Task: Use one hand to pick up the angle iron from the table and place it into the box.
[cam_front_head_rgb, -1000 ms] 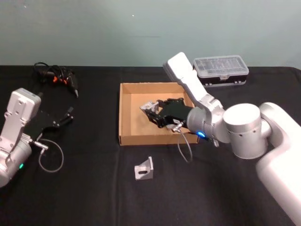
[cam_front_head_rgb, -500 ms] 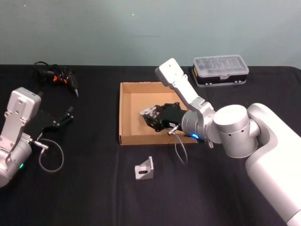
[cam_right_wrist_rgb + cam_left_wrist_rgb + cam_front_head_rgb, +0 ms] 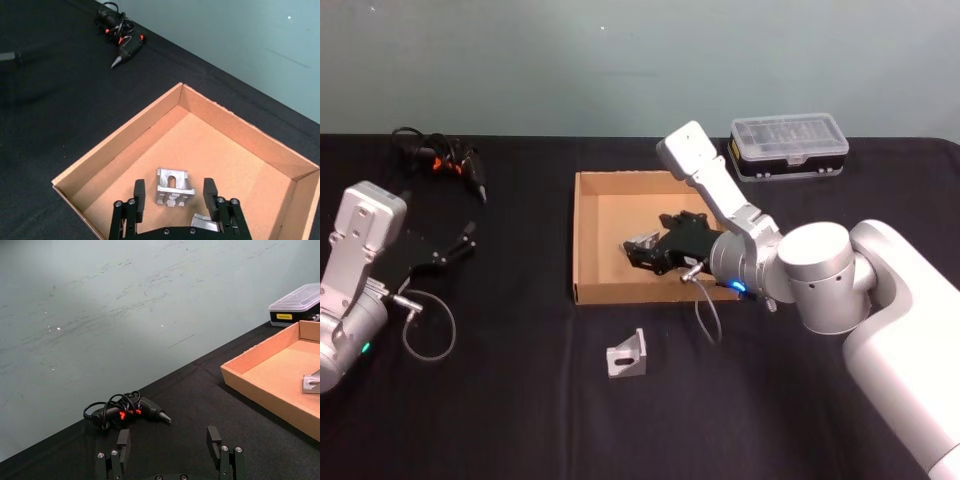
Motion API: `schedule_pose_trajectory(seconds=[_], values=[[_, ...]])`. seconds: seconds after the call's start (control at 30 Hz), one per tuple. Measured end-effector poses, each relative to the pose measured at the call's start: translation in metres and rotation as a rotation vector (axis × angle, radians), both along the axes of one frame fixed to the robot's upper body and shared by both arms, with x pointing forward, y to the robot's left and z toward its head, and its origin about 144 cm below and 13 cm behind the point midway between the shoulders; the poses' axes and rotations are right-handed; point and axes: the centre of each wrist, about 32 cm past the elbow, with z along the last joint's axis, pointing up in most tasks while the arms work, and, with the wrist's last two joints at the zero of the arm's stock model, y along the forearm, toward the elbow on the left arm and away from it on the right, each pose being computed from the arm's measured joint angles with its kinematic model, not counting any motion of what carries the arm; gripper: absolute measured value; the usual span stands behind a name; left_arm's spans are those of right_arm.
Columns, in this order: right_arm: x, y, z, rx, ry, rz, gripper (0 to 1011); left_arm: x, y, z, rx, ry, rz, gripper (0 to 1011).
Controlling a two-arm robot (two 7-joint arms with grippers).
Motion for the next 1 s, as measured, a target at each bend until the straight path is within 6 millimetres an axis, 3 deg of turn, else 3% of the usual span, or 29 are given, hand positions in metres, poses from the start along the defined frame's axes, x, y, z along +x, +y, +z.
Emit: schedule_pose_trajectory(seconds=[0.27,0.37,0.67,1.0], values=[[-0.006,-0.008,0.008,0.029,-0.035,-0.011,960,0.0,0.0,0.0,0.0,0.0,0.0,1000],[-0.01,-0.014,0.012,0.042,-0.051,-0.012,1000,0.0,0.0,0.0,0.0,0.0,0.0,1000],[-0.031,-0.044,0.03,0.053,-0.119,0.049,1004,0.0,0.0,0.0,0.0,0.0,0.0,1000],[-0.051,-0.088,0.051,-0.013,-0.196,0.231,1004,0.0,0.0,0.0,0.0,0.0,0.0,1000]])
